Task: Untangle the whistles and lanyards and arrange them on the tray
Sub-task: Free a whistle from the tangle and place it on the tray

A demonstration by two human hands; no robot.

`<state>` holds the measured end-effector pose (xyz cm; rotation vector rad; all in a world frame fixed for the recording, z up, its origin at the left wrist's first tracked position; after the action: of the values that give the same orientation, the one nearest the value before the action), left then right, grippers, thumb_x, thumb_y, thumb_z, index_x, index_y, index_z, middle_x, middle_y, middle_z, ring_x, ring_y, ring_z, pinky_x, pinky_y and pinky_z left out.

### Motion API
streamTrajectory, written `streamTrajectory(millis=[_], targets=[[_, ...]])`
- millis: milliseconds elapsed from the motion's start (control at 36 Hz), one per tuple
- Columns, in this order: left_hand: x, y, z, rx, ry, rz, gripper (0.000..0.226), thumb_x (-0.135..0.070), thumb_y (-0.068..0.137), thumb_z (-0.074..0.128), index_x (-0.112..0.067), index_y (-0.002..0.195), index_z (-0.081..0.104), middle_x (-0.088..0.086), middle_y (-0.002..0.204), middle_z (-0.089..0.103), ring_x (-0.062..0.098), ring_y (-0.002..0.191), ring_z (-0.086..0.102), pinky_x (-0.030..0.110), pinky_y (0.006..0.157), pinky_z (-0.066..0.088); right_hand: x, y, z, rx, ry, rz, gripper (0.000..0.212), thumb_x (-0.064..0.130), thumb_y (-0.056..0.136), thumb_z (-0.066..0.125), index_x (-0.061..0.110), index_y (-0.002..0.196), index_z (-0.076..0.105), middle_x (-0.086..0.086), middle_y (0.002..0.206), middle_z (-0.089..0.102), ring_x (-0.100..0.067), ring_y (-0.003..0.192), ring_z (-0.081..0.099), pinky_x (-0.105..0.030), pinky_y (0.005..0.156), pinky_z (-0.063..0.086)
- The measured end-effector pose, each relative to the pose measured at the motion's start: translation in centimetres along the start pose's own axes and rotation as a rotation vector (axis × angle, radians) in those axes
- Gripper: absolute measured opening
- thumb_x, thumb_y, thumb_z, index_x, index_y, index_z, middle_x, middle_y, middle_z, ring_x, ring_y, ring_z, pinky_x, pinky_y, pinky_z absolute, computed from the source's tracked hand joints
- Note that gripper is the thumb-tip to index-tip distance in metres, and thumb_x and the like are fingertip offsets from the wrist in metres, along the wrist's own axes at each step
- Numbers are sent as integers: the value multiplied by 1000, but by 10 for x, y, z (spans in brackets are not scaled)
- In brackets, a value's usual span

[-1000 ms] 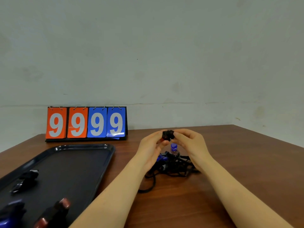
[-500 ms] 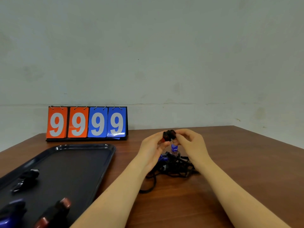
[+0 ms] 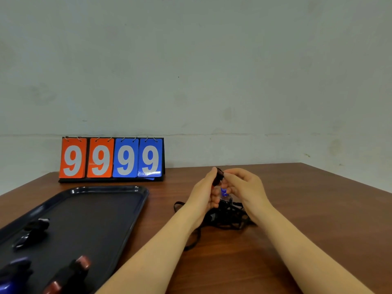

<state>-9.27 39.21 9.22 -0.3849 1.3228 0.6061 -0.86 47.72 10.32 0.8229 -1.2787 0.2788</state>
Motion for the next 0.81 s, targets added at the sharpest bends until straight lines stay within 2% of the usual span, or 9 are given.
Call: streamTrajectory(millis=[194,306,528,611,722,806], targets=[[8,4,-4,-18,-126,-46,44,-52,93,51,-10,83,60,-3,56,38,9,46,34,22,47,30,-2,-3,4,36,-48,-8,9,4,90,60,6,91,69,-6,72,68,-14,63,64,-22,61,55],[8,6,-6,-25,-175,-72,35,-45,92,54,-11,86,55,-5,52,36,8,44,30,20,42,27,-3,-2,4,42,-76,-23,10,3,90,59,5,91,68,-7,71,67,-15,63,64,-25,64,56],[7,5,-3,-16,-282,-58,28,-35,94,53,-8,88,52,-3,52,33,7,40,28,17,35,25,-2,-5,7,74,-56,-17,11,4,91,58,3,93,68,-3,72,68,-8,59,63,-17,59,51],[7,4,-2,-4,-313,-48,31,-35,96,50,-4,97,56,-4,49,38,6,39,32,17,36,25,-3,-5,7,36,-127,-82,11,7,92,58,7,92,69,-3,75,69,-6,61,64,-18,60,50],[7,5,1,-20,-330,-44,44,-40,95,54,-2,117,58,-1,56,57,6,45,44,17,41,31,-2,-6,7,-11,-189,-174,15,14,94,57,17,92,71,-2,79,72,-8,70,67,-18,65,52],[6,5,0,-22,-321,-51,43,-44,91,58,-6,113,62,-1,60,59,8,51,43,18,44,35,1,-9,8,-5,-192,-225,15,19,94,58,27,91,71,4,83,72,-4,76,67,-14,65,51]])
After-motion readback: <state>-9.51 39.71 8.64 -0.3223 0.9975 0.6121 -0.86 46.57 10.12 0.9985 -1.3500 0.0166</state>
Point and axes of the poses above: each hand's wrist, its own y-axis towards the middle knuckle, its own z-axis out of the palm, x = y × z, the point moved 2 cm from there along y, towards the middle knuckle
